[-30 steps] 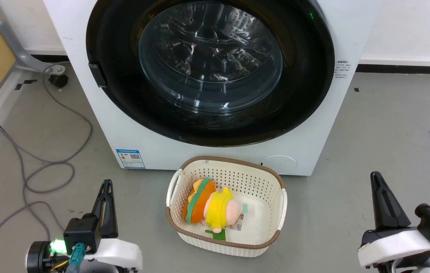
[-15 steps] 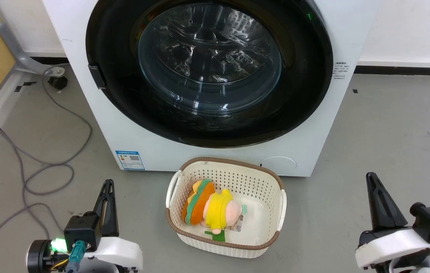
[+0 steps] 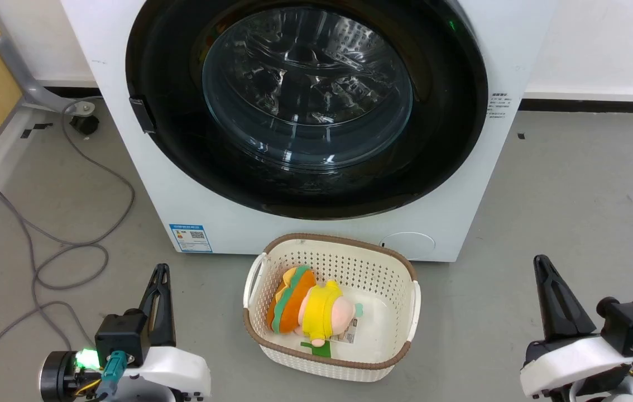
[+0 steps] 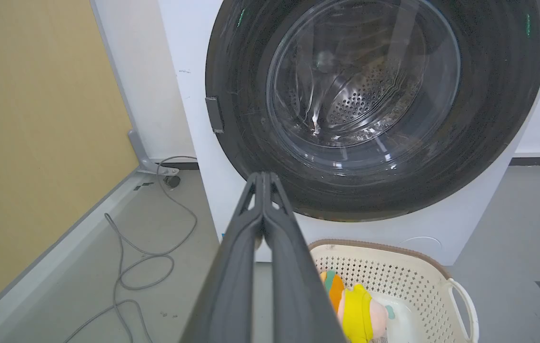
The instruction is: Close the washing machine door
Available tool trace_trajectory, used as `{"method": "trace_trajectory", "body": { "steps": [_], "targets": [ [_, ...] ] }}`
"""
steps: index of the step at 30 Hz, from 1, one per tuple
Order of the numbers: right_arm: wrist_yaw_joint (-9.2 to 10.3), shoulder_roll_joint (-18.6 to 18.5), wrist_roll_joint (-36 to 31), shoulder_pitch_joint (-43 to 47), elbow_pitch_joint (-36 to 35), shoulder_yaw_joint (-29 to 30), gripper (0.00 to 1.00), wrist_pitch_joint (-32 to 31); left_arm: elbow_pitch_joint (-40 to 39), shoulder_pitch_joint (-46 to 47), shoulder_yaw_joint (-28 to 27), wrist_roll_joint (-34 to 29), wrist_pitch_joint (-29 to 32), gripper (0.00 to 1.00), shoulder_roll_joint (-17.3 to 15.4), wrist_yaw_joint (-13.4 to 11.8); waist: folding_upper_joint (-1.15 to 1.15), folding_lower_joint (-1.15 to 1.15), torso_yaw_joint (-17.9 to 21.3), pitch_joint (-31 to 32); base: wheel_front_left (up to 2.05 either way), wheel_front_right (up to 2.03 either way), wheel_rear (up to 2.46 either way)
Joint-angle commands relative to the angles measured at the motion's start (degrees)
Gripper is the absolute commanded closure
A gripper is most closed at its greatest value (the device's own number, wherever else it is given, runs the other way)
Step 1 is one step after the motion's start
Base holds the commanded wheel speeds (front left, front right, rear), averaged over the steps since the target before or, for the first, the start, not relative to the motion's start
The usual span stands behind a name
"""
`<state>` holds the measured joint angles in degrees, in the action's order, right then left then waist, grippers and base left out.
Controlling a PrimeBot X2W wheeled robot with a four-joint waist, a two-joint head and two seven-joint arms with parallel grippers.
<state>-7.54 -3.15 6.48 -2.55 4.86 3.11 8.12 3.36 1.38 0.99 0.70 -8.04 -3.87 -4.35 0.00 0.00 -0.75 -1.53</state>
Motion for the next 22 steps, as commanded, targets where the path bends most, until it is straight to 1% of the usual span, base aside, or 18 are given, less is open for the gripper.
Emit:
{"method": "trace_trajectory", "body": {
  "steps": [1, 22],
  "targets": [
    [0.03, 0.13, -0.63, 0.89, -0.48, -0.21, 1.0, -0.29, -0.31, -0.64, -0.18, -0.15, 0.24, 1.0, 0.23, 0.41, 0.0, 0.0, 0.01, 0.02, 0.0, 0.0, 0.0],
    [0.03, 0.17, -2.47, 1.41, -1.86, -1.13, 1.0, -2.76, -1.27, -0.87, -0.44, -0.32, 2.7, 1.0, 0.47, 1.65, 0.0, 0.0, 0.24, 0.5, 0.0, 0.0, 0.0]
  ]
}}
